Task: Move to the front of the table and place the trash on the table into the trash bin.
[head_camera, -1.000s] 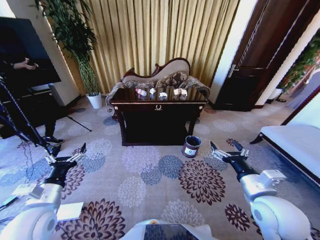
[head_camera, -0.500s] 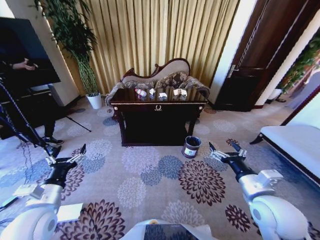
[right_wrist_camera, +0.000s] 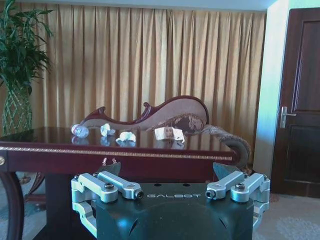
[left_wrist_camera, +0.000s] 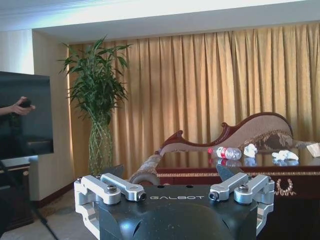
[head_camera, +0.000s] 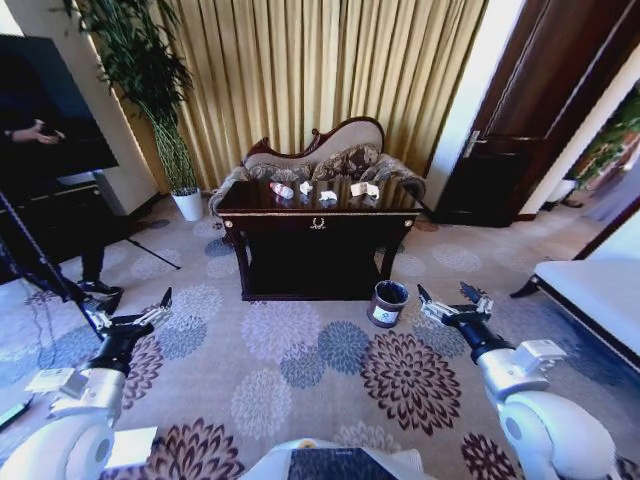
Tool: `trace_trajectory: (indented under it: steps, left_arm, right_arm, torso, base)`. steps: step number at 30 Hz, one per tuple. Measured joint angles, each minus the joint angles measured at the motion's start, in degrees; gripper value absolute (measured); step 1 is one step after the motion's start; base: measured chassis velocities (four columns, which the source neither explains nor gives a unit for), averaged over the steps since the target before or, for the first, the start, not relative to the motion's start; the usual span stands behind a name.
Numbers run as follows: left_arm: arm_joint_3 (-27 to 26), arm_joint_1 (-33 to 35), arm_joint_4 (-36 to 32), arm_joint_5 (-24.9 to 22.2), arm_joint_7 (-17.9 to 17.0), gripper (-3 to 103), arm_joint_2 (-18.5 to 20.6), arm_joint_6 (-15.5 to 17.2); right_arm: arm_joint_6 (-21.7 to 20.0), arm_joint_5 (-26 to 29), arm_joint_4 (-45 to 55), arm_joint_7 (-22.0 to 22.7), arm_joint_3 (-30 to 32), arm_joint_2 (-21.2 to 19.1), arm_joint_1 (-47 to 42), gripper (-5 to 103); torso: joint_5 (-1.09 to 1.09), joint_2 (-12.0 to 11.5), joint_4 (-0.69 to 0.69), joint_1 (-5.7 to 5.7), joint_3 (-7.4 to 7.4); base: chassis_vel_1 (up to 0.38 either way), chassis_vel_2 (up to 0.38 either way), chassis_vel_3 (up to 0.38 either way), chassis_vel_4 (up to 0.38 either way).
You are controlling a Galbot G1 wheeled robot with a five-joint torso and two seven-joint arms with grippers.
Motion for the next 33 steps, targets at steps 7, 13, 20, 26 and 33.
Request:
trace_trajectory:
  steps: [7,13,20,26,33]
  left_arm:
    - [-0.5,0.4,-0.3,0.0,0.1,100,-0.2,-0.1]
    - [-0.6,0.6,-0.5,0.0,0.2,100,-0.3,-0.2]
    - [-0.8,0.8,-0.6,0.0,0.3,100,-0.4,-0.3]
    - [-0.9,0.9,-0.7,-0.1,0.4,100,-0.5,-0.4]
    - [-1.1,1.1,-0.7,-0.1,0.5,100,-0.6,-0.7]
  right_arm:
    - [0.8,0.1,0.0,-0.2,-0.1,0.1,-0.1,100]
    - [1.2,0.1,0.0,-0.2,-0.1,0.3,-0.3,100]
    - [1.4,0.1,0.0,-0.3,0.0,0.3,-0.4,100]
    - [1.4,0.1,0.0,-0.4,-0.2,0.5,-0.4,100]
    - [1.4,0.1,0.0,-0.4,-0.3,0.6,-0.4,100]
  torso:
    - [-0.02,0.0,0.01,0.0,0.0]
    - [0.0,0.0,0.01,-0.01,-0.01]
    - [-0.01,0.0,0.0,-0.01,-0.01]
    - [0.02,0.0,0.03,-0.02,-0.01]
    - [-0.03,0.0,0.0,-0.01,-0.01]
  base:
    - [-0.219,0.264,0.241,-0.242]
    - [-0.25,0.239,0.244,-0.248]
    - [-0.267,0.252,0.249,-0.26]
    - [-0.236,0.247,0.244,-0.237]
    - [-0.255,0.231,0.246,-0.243]
